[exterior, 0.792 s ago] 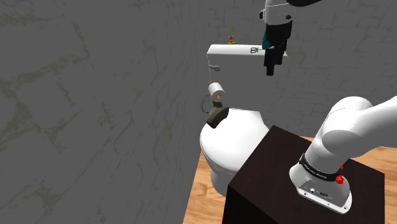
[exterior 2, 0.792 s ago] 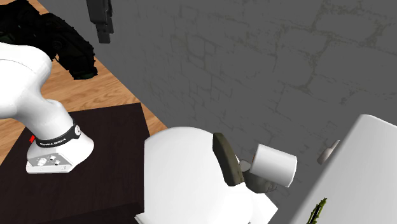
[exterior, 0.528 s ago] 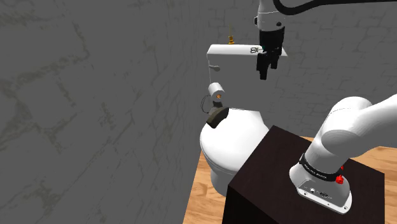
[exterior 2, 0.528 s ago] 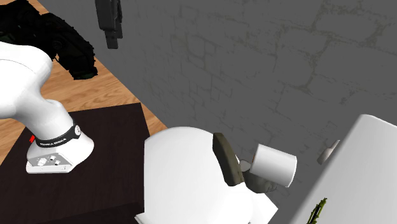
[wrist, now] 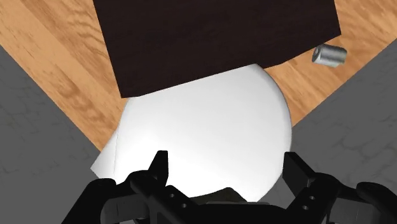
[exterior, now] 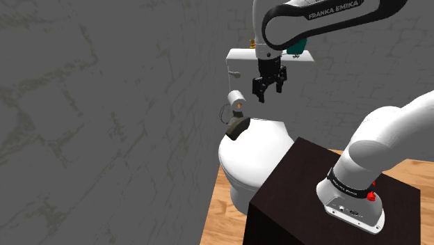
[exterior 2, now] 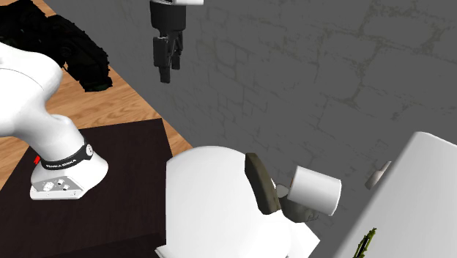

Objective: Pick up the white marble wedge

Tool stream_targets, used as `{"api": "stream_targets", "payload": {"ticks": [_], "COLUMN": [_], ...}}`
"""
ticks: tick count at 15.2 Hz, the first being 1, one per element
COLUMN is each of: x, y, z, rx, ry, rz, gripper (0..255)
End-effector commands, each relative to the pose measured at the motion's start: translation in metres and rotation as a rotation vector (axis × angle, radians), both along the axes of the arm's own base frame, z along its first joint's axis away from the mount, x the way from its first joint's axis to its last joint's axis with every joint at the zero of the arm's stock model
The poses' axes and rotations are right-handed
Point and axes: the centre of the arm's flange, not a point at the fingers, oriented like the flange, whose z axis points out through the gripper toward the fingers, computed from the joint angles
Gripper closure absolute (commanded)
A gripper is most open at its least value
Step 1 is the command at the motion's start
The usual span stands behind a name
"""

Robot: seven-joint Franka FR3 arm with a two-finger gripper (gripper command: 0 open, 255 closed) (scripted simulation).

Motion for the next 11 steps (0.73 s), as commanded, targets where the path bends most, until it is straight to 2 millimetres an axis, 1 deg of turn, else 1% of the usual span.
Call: {"api": "stream_targets", "payload": {"ticks": [1,6,11], "x": [0.018,0.063,0.107], "y": [0.002,0.0,-0.011], "z": [-0.022,-0.072,-0.121], "rx": [-0.007,-0.024,-0.04], "ry": [-0.004,-0.008,-0.013], "rz": [-0.074,-0.249,-0.423], "gripper": [0,0,0]}}
